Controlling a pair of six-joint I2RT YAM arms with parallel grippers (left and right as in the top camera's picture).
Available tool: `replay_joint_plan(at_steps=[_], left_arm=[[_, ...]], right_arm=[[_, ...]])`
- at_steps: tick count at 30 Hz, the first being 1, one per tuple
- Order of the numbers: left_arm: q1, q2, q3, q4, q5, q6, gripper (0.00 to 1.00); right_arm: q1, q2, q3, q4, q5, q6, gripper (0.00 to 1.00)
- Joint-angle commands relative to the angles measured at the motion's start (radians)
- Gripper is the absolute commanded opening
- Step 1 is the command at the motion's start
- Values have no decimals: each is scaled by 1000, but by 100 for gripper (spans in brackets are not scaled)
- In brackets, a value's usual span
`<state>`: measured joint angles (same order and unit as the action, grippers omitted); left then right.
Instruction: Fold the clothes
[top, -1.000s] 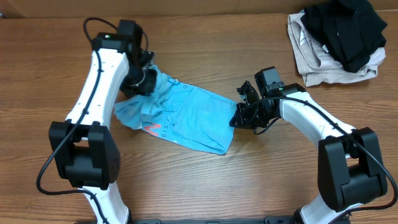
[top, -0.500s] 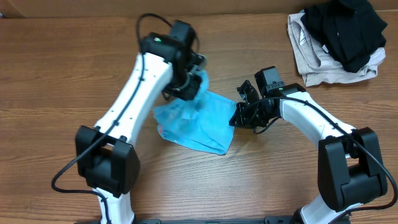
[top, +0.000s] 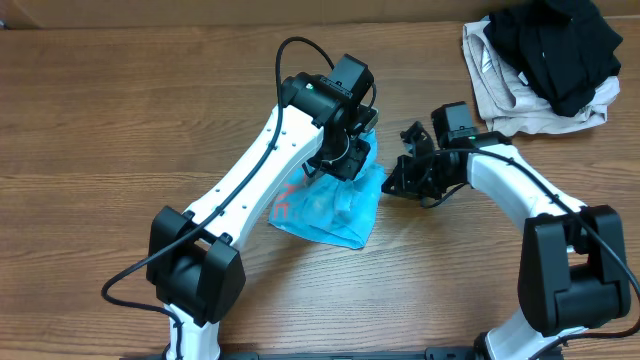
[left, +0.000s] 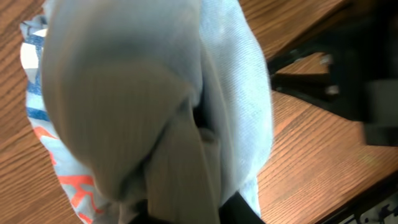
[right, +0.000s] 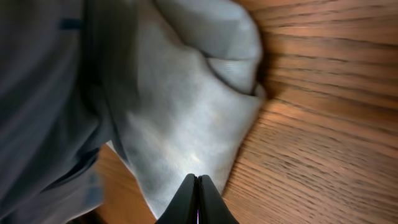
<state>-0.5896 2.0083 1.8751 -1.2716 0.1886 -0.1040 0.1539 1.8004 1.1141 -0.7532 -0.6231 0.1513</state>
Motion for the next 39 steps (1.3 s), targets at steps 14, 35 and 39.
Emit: replay_joint_plan(at_steps=[14, 35, 39], left_arm=[[20, 33, 19, 79, 69, -72, 56], [522, 32, 142, 20, 36, -112, 94], [521, 32, 111, 30, 10, -109, 94]], right_arm=[[-116, -136, 180, -126, -74, -2, 9], [355, -40, 177, -129, 407, 69, 92], [370, 7, 177, -114, 441, 121, 77]])
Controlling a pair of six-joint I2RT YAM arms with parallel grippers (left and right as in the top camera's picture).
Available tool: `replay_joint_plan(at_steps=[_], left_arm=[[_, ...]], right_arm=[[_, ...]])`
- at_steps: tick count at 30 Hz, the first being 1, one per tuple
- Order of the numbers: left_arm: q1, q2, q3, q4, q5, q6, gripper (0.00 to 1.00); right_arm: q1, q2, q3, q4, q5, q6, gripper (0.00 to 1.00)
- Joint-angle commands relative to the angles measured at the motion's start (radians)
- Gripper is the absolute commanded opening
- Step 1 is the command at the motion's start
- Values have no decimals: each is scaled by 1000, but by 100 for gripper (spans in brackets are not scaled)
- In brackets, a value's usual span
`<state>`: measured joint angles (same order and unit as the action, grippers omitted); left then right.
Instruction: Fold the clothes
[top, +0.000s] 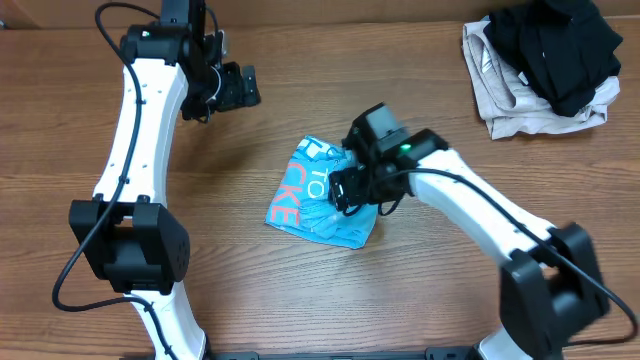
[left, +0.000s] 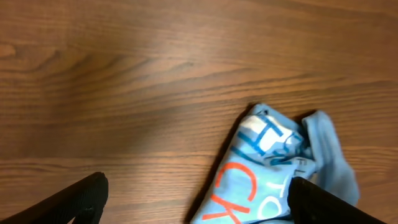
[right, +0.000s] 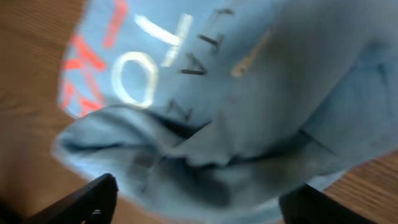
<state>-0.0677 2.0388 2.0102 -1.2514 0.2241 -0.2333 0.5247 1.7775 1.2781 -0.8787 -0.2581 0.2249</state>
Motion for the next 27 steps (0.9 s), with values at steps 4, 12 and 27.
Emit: replay_joint_plan(at_steps=[4, 12, 27], left_arm=[[-1, 2, -63, 27, -26, 20, 94], [-1, 2, -73, 45, -25, 21, 94], [-1, 2, -73, 59, -26, 32, 95]], right_arm=[[-18, 29, 17, 21, 111, 92, 22], [-85, 29, 52, -234, 108, 201, 4], [-97, 21, -1, -381, 107, 267, 71]])
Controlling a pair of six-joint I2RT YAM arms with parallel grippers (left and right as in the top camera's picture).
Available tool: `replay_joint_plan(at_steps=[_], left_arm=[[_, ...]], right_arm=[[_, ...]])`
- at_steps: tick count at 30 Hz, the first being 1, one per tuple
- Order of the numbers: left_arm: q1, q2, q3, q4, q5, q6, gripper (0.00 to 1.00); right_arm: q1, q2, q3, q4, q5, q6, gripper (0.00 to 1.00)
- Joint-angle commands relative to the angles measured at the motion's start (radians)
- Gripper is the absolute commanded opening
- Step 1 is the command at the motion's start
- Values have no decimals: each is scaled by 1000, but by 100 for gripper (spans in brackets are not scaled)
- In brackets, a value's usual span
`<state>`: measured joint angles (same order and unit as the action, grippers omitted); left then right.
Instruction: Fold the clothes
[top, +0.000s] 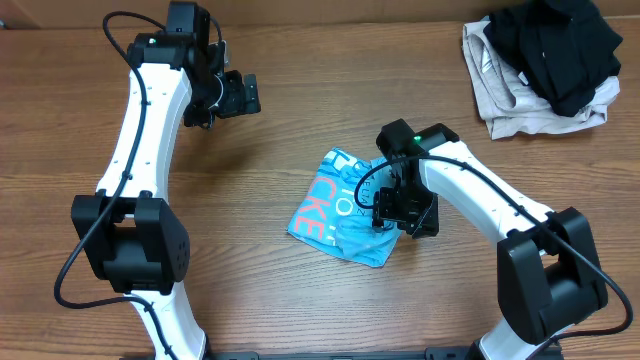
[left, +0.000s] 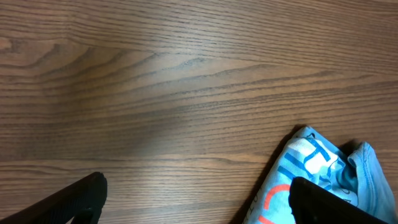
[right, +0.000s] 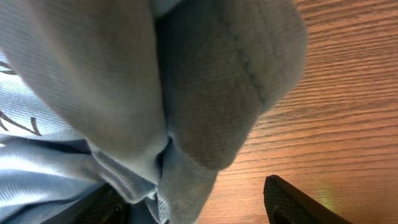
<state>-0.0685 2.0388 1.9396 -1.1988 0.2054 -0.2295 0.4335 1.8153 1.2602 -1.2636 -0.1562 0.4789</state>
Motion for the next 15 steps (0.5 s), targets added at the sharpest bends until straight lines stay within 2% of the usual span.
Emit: replay_joint_plan(at_steps=[1, 8, 15], left_arm=[[0, 2, -2, 7, -7, 28, 96], [3, 2, -2, 7, -8, 29, 97], [3, 2, -2, 10, -30, 28, 98]], right_arm=[[-6, -24, 34, -1, 4, 6, 70], [1, -88, 109, 22, -1, -27, 63], [1, -84, 0, 134, -3, -37, 60]])
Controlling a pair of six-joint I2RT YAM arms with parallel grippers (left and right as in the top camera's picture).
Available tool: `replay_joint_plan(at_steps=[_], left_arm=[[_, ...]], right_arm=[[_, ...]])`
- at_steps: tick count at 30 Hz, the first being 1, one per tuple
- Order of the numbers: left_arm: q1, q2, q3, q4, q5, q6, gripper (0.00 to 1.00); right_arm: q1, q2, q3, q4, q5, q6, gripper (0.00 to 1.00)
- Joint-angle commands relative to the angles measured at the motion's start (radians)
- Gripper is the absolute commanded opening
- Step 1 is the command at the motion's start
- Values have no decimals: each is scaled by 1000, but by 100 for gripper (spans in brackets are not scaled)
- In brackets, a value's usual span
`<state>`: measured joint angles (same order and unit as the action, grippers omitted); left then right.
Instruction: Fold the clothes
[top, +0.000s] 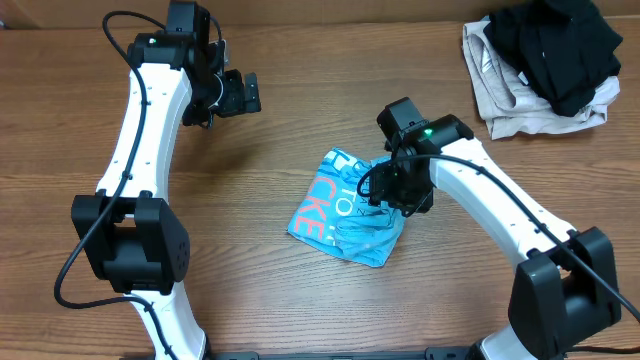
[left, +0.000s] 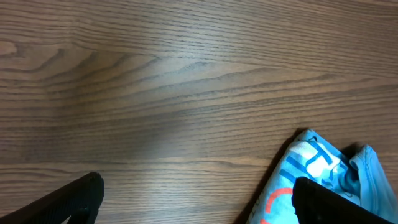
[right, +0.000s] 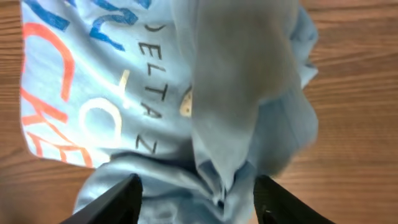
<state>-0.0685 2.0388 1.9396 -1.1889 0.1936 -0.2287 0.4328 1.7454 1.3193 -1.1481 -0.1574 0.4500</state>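
A light blue shirt (top: 335, 210) with orange and blue lettering lies crumpled in a loose bundle at the table's middle. My right gripper (top: 397, 190) hangs open over the bundle's right edge. In the right wrist view its fingers (right: 121, 199) stand wide apart, with bunched blue shirt (right: 124, 93) folds between and below them. My left gripper (top: 243, 95) is far off at the upper left, open over bare wood. In the left wrist view the shirt's corner (left: 311, 168) shows at lower right, beside the left gripper (left: 196, 200).
A pile of black and beige clothes (top: 540, 55) sits at the table's far right corner. The wooden table (top: 150, 300) spreads around the shirt on all sides.
My right gripper has shifted from the shirt's lower right side up to its right edge, and its camera now sees more of the printed front. The left arm is still.
At first my left gripper was down on the blue shirt in the middle, with the right gripper shut beside it. Then the left arm stood open at the far upper left and the right gripper was over the shirt. The bundle has since ended up slightly further right.
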Motion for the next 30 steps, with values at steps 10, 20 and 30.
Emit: replay_joint_plan(at_steps=[10, 20, 30], left_arm=[[2, 2, -2, 13, -17, 23, 100], [2, 2, -2, 19, -17, 23, 100], [2, 2, -2, 23, -18, 23, 100]], right_arm=[[2, -14, -305, 256, 0, -4, 55], [1, 31, -352, 540, 213, -90, 55], [-76, 47, -143, 440, 170, -171, 70]])
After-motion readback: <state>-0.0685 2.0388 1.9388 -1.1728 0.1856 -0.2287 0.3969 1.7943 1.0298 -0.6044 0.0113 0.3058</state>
